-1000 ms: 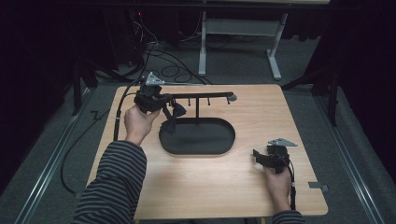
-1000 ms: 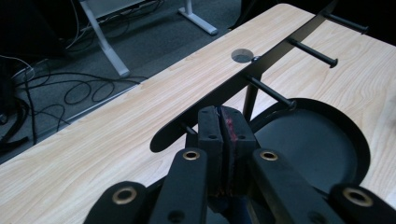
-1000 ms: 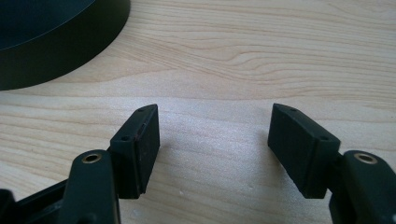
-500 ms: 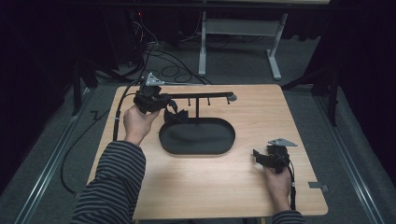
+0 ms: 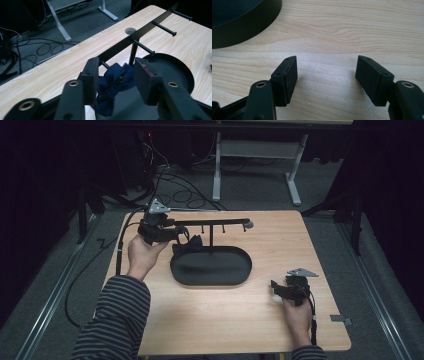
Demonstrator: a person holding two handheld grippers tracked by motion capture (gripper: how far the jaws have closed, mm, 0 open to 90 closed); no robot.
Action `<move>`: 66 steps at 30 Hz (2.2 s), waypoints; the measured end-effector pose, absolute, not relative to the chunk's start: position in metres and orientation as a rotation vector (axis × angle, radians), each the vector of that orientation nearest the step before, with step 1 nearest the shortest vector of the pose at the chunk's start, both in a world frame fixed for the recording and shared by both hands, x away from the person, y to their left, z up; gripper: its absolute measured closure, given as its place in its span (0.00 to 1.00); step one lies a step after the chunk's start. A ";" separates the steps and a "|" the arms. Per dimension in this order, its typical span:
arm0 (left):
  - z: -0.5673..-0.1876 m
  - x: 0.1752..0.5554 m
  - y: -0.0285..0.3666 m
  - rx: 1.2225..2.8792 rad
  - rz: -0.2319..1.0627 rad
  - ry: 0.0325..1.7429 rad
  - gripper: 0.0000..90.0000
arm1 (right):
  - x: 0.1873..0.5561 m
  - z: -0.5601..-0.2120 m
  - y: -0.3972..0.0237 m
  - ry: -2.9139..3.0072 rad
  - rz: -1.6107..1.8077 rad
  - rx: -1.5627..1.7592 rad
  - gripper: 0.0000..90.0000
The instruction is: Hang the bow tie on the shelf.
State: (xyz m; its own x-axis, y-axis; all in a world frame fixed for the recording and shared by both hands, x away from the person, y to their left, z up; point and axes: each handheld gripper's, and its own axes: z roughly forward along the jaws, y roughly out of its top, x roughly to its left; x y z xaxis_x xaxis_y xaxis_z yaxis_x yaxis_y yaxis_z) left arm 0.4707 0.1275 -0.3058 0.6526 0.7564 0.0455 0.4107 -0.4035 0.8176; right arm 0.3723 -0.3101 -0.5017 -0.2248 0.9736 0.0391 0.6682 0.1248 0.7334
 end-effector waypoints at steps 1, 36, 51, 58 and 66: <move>-0.306 0.469 0.129 2.035 0.529 0.908 0.59 | 0.372 -0.502 -0.310 1.953 0.890 1.582 0.39; -0.316 0.426 0.162 1.951 0.527 0.938 0.48 | 0.372 -0.502 -0.310 1.952 0.892 1.584 0.39; -0.321 0.412 0.172 1.937 0.535 0.955 0.47 | 0.372 -0.502 -0.310 1.952 0.895 1.585 0.39; -0.326 0.407 0.178 1.933 0.506 0.975 0.48 | 0.372 -0.502 -0.310 1.952 0.896 1.586 0.39; -0.331 0.403 0.183 1.916 0.503 0.987 0.48 | 0.372 -0.502 -0.310 1.952 0.896 1.586 0.39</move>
State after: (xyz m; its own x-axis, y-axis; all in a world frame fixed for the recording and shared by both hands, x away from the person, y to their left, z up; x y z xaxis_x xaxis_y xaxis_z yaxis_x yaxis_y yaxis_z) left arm 0.4031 0.1827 -0.3308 0.5992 0.7994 -0.0423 0.4354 -0.2811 0.8552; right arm 0.3724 -0.3105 -0.5016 -0.2239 0.9736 0.0445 0.6685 0.1202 0.7339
